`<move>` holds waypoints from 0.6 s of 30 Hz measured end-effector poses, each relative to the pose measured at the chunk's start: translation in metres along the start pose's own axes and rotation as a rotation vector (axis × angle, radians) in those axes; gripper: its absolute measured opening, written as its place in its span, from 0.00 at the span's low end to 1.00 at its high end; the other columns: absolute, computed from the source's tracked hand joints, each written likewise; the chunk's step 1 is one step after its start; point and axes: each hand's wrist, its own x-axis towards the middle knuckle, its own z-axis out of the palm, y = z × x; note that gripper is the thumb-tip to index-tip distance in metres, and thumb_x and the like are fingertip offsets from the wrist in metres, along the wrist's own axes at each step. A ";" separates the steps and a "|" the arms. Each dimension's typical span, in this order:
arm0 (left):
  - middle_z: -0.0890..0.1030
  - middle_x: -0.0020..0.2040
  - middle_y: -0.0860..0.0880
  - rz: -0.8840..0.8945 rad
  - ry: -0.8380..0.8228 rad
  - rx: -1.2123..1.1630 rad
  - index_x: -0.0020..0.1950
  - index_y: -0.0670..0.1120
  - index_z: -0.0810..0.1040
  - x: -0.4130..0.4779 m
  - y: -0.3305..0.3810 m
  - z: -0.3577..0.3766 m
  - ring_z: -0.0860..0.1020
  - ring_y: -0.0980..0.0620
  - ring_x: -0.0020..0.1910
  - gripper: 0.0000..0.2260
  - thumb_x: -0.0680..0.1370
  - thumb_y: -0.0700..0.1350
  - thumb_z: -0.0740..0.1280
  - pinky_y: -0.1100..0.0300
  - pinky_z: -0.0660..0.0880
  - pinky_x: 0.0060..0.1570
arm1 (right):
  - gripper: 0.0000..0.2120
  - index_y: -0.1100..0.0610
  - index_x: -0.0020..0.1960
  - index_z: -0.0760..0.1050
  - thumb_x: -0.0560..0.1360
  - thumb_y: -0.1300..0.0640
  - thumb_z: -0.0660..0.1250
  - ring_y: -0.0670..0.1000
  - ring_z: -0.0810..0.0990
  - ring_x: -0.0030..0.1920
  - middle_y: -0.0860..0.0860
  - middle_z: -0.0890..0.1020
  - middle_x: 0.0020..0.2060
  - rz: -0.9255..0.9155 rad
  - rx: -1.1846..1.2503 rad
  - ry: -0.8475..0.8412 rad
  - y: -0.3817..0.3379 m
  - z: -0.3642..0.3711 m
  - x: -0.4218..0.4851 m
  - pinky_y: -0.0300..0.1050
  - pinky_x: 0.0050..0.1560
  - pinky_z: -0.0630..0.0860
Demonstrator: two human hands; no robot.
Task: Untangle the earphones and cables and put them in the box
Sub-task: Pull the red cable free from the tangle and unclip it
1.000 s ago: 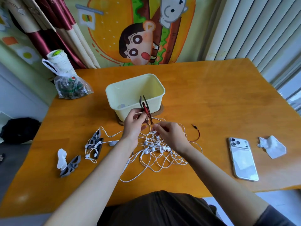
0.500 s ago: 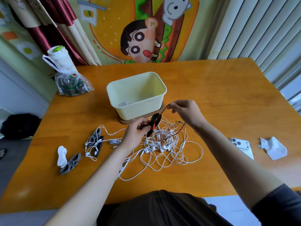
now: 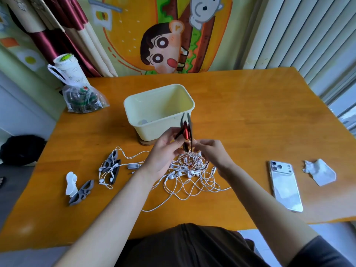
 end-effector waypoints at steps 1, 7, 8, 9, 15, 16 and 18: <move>0.80 0.44 0.50 -0.003 0.027 -0.060 0.50 0.47 0.75 0.000 0.001 0.001 0.78 0.53 0.42 0.05 0.75 0.42 0.64 0.63 0.71 0.41 | 0.11 0.54 0.38 0.80 0.78 0.54 0.64 0.40 0.68 0.28 0.45 0.77 0.31 0.008 0.001 -0.020 0.005 0.006 -0.004 0.32 0.30 0.63; 0.77 0.47 0.46 -0.053 0.331 -0.125 0.53 0.48 0.76 0.004 -0.007 -0.004 0.74 0.52 0.43 0.06 0.81 0.40 0.61 0.61 0.73 0.44 | 0.13 0.50 0.37 0.80 0.78 0.54 0.63 0.41 0.67 0.24 0.44 0.76 0.29 -0.058 -0.065 -0.072 0.007 0.022 -0.018 0.33 0.27 0.62; 0.78 0.47 0.47 -0.054 0.386 -0.076 0.53 0.48 0.76 0.005 -0.009 -0.006 0.75 0.53 0.43 0.05 0.80 0.41 0.62 0.62 0.74 0.42 | 0.12 0.51 0.37 0.80 0.78 0.54 0.63 0.40 0.67 0.24 0.44 0.77 0.29 -0.077 -0.095 -0.075 0.004 0.023 -0.019 0.33 0.27 0.62; 0.78 0.47 0.47 -0.053 0.437 -0.023 0.52 0.48 0.77 0.006 -0.011 -0.008 0.76 0.53 0.43 0.05 0.80 0.41 0.63 0.62 0.74 0.41 | 0.12 0.52 0.38 0.81 0.78 0.54 0.63 0.40 0.67 0.23 0.44 0.77 0.29 -0.096 -0.120 -0.077 0.001 0.024 -0.020 0.33 0.26 0.62; 0.77 0.43 0.52 0.050 0.501 0.553 0.51 0.44 0.77 0.005 -0.018 -0.024 0.75 0.52 0.44 0.03 0.79 0.39 0.65 0.63 0.73 0.41 | 0.11 0.54 0.43 0.82 0.78 0.53 0.63 0.39 0.68 0.22 0.47 0.78 0.31 -0.215 -0.216 -0.057 -0.022 0.010 -0.016 0.30 0.24 0.62; 0.75 0.42 0.55 0.062 0.472 0.613 0.51 0.43 0.78 0.003 -0.018 -0.026 0.74 0.53 0.44 0.04 0.79 0.38 0.65 0.63 0.73 0.43 | 0.11 0.55 0.43 0.82 0.78 0.53 0.63 0.39 0.68 0.21 0.46 0.78 0.31 -0.229 -0.238 -0.043 -0.026 0.005 -0.012 0.30 0.24 0.61; 0.74 0.43 0.59 0.065 0.400 0.656 0.52 0.42 0.79 -0.001 -0.018 -0.027 0.74 0.57 0.44 0.05 0.78 0.37 0.65 0.65 0.73 0.45 | 0.10 0.54 0.43 0.82 0.78 0.54 0.63 0.40 0.67 0.21 0.45 0.77 0.30 -0.261 -0.291 -0.006 -0.034 -0.003 -0.003 0.30 0.23 0.61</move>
